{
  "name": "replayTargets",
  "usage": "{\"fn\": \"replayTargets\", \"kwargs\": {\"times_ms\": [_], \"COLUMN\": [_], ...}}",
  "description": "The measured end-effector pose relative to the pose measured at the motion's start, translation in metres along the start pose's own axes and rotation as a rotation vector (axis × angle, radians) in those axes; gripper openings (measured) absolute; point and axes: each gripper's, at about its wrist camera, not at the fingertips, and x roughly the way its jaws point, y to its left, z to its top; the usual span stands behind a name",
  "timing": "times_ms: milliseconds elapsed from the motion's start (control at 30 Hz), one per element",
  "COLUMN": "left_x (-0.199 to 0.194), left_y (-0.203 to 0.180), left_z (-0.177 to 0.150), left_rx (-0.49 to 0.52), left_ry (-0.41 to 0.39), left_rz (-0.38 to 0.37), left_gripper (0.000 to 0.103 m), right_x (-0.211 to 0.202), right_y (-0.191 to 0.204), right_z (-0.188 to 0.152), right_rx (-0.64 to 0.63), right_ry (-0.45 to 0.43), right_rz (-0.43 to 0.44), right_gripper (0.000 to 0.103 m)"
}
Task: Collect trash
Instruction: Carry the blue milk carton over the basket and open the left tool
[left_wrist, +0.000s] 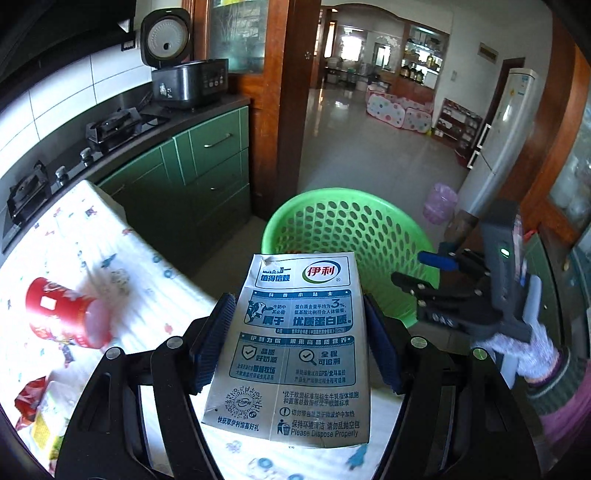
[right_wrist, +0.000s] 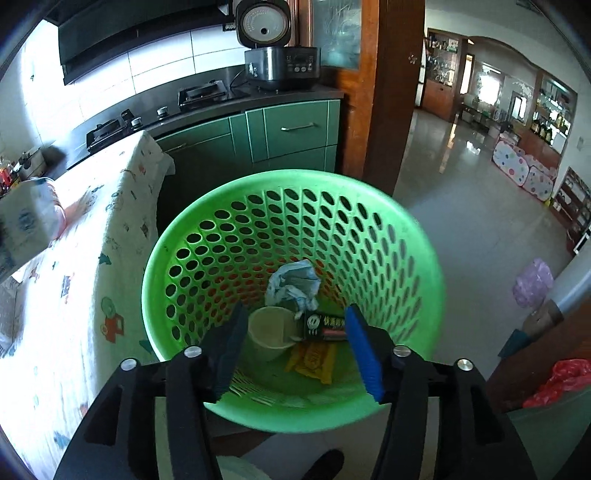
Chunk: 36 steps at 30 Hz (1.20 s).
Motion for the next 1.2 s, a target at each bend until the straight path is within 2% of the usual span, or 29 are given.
{"fn": "replayTargets", "kwargs": {"times_ms": [67,300,600,833,933,1000,1200], "left_x": [0.007,0.039,0.077,0.093,0.094,0.095,0.087], "left_y": [-0.005,-0.024,-0.038,-0.043,-0.043,-0.042,-0.039], "left_z": [0.002,0.011,0.014,0.012,0.011,0.011,0.009], "left_rx": [-0.007,-0.03,-0.06,-0.063,-0.066,-0.071,-0.083], "left_ry": [0.003,0.032,0.088,0.109,0.112,0.109,0.085], "left_rz": [-0.002,-0.011,-0.01,0.003,-0.002,-0.008,-0.011], "left_gripper": [0.068,0.068,0.068,0.069,0.07,0.076,0.077], "right_x": [-0.009,-0.036,-0.052,-0.052,-0.051,-0.051,-0.055], "right_y": [-0.005,-0.018,-0.033,-0.038,-0.038,-0.037,-0.033], "right_z": [-0.004,-0.017,-0.034,-0.043,-0.046,-0.046,-0.049], "right_rx": [0.005,0.013,0.005,0.014,0.02,0.024,0.025], "right_ry": [-0.011,-0.058,-0.076,-0.066,-0.064,-0.064,-0.066], "right_rz": [-0.002,-0.001,-0.028,-0.01,-0.003,0.004,0.014], "right_gripper": [0.064,0.078,0.08,0.081,0.081,0.081,0.081]}}
